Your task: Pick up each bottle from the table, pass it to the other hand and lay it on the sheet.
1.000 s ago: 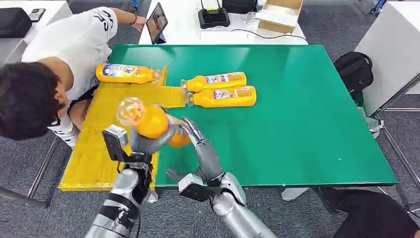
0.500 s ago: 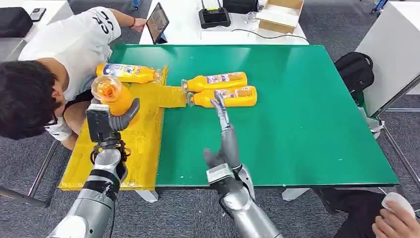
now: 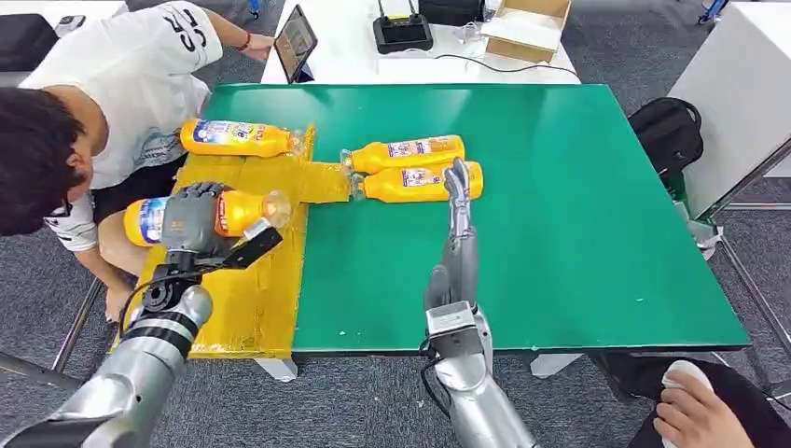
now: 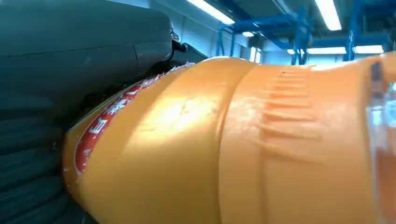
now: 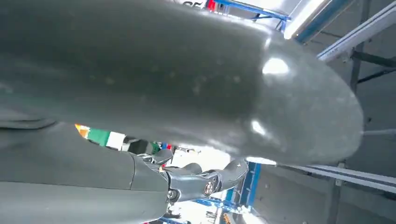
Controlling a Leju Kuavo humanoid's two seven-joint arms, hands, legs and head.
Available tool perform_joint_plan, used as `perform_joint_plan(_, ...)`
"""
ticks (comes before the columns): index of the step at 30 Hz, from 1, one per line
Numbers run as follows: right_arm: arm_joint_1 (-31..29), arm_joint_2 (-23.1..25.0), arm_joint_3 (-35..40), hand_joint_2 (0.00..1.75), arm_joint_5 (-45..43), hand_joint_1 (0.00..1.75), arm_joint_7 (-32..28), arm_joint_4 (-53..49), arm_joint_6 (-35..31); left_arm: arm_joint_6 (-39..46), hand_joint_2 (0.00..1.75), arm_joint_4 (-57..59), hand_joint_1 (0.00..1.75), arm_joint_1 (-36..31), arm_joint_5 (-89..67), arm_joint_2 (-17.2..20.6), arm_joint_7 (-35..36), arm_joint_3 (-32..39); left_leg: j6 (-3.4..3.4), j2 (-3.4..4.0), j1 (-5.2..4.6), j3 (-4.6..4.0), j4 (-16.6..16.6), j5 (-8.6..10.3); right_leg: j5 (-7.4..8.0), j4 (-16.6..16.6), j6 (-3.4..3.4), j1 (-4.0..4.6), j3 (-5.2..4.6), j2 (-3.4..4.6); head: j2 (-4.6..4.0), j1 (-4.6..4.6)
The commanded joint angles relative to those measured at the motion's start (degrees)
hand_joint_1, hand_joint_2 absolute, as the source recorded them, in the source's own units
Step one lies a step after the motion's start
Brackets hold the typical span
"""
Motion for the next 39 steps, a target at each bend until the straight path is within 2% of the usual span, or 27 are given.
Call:
perform_joint_plan(1, -2.6, -0.7, -0.7, 0.0, -0.4, 0.0, -0.2, 2.3, 0.1, 0.1, 1.75, 10.5, 1.75, -4.8, -0.6, 3.0, 0.3, -1.3, 0.11, 0.06, 0.04, 0.27, 0.0, -0.12, -0.09, 0.0, -0.2, 0.09, 0.29, -0.04, 0.0, 0.02)
perform_joint_plan(11, -2.6, -0.7, -0.7, 0.0, -0.4, 0.0, -0.2, 2.3, 0.1, 0.1, 1.75, 10.5, 1.75, -4.8, -0.6, 3.0, 0.3, -1.3, 0.06, 0.01, 0.02, 0.12, 0.0, -0.06, -0.05, 0.0, -0.17, 0.06, 0.15, -0.05, 0.0, 0.0)
perform_joint_plan(15, -2.9, -0.6, -0.4, 0.0, -1.1, 0.0, 0.0, 2.5, 0.5, -1.5, 1.75, 13.8, 1.75, -5.3, -0.1, 3.5, 1.3, -1.0, 0.05, 0.02, 0.01, 0.08, 0.0, -0.04, -0.03, 0.0, -0.12, 0.04, 0.09, -0.02, 0.0, 0.0)
perform_joint_plan(19, -3.1, -0.5, 0.0, 0.0, -1.5, 0.0, 0.2, 3.0, 1.0, -4.5, 1.75, 15.0, 1.75, -5.1, 0.7, 4.2, 1.8, -0.4, 0.11, 0.16, 0.05, 0.28, 0.0, -0.14, -0.07, 0.0, -0.21, 0.1, 0.27, 0.08, 0.0, 0.02)
perform_joint_plan(27, -3.1, -0.5, 0.2, 0.0, -1.4, 0.0, 1.0, 4.2, 1.6, -12.7, 1.75, 16.1, 1.75, -4.9, -0.9, 4.7, 3.4, -1.8, 0.05, 0.03, 0.03, 0.1, 0.0, -0.05, -0.03, 0.0, -0.12, 0.06, 0.13, 0.0, 0.0, 0.02)
perform_joint_plan(29, -3.0, -0.5, 0.3, 0.0, -1.4, 0.0, 1.2, 4.6, 1.8, -13.7, 1.75, 16.3, 1.75, -4.8, -2.8, 5.1, 4.6, -3.4, 0.09, 0.1, 0.05, 0.25, 0.0, -0.11, -0.07, 0.0, -0.21, 0.1, 0.27, 0.02, 0.0, 0.02)
perform_joint_plan(38, -2.7, -0.3, 0.2, 0.0, -1.4, 0.0, 1.8, 5.8, 2.4, -16.0, 1.75, 16.2, 1.75, -4.4, -1.5, 4.5, 4.5, -2.5, 0.07, 0.06, 0.02, 0.18, 0.0, -0.07, -0.04, 0.0, -0.13, 0.06, 0.2, 0.01, 0.0, 0.02)
perform_joint_plan(39, -2.7, -0.3, 0.1, 0.0, -1.4, 0.0, 1.9, 5.9, 2.5, -16.7, 1.75, 16.3, 0.56, -4.5, -0.8, 4.2, 4.4, -1.9, 0.09, 0.1, 0.03, 0.26, 0.0, -0.09, -0.04, -0.1, -0.18, 0.08, 0.27, 0.03, 0.0, 0.0)
